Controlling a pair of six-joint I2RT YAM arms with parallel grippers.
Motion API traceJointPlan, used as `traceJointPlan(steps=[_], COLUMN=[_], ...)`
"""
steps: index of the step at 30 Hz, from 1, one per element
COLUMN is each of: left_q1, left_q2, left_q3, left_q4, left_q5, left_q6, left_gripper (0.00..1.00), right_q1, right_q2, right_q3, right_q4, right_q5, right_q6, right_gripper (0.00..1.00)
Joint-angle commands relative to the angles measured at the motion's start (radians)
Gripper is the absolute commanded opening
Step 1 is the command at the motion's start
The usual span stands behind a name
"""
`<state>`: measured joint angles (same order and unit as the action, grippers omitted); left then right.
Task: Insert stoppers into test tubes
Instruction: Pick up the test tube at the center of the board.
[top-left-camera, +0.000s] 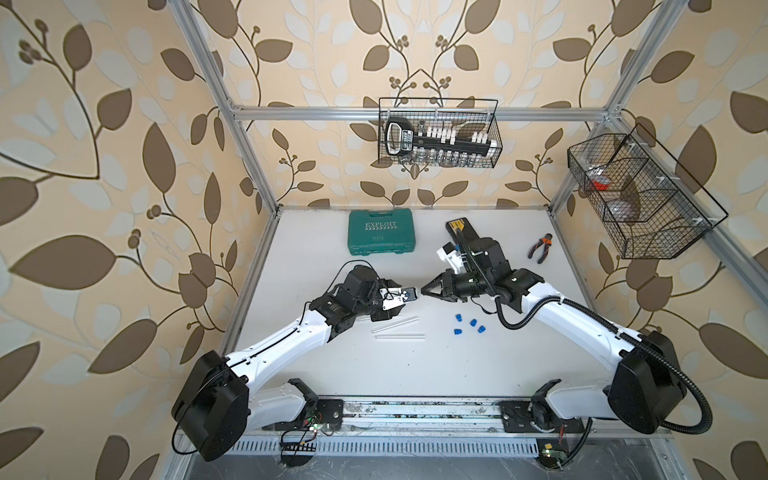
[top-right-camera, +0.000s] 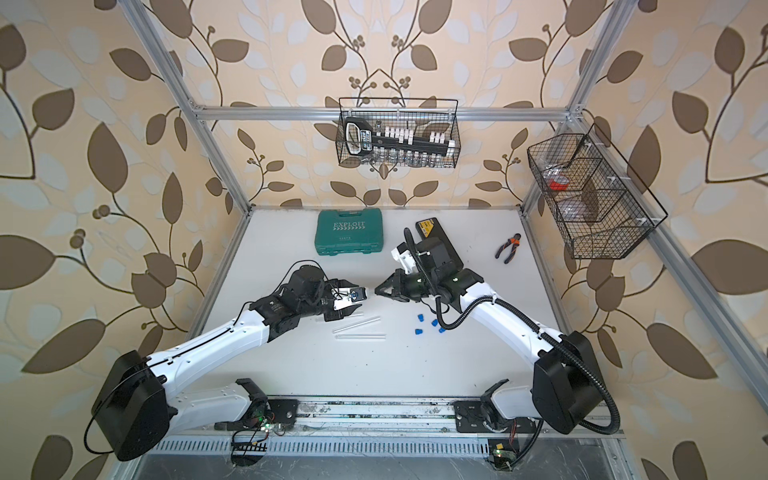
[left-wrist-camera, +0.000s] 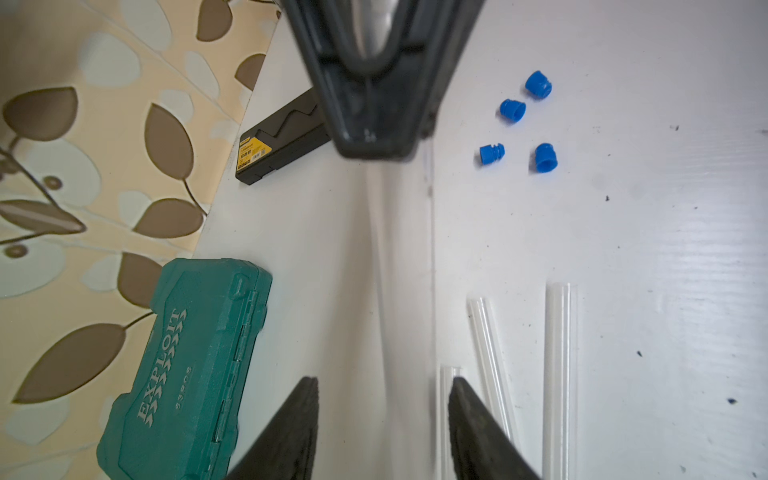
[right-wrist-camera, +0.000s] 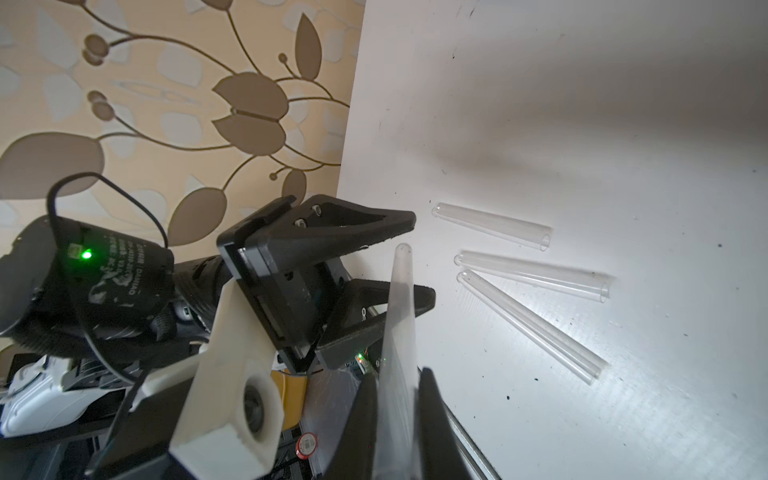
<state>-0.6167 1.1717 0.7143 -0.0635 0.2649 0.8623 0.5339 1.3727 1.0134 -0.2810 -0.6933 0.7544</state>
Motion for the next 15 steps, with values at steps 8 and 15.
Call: traceJointPlan(steps=[8, 15], left_q1=[-0.007, -0.007], left_q2=[-0.04, -0.041], left_q3=[-0.016, -0.015], left_q4=[0.076, 0.062], left_q5=[0.089, 0.079], left_q6=[-0.068, -0.052], left_gripper=[0.37, 0.26], right_q1=[-0.003, -0.003], right_q2=[-0.016, -0.012], right_q3=[-0.014, -0.007], right_q4=[0.012, 0.017], right_q5=[-0.094, -0.106], right_q6=[-0.043, -0.041], right_gripper=[0.11, 0.11])
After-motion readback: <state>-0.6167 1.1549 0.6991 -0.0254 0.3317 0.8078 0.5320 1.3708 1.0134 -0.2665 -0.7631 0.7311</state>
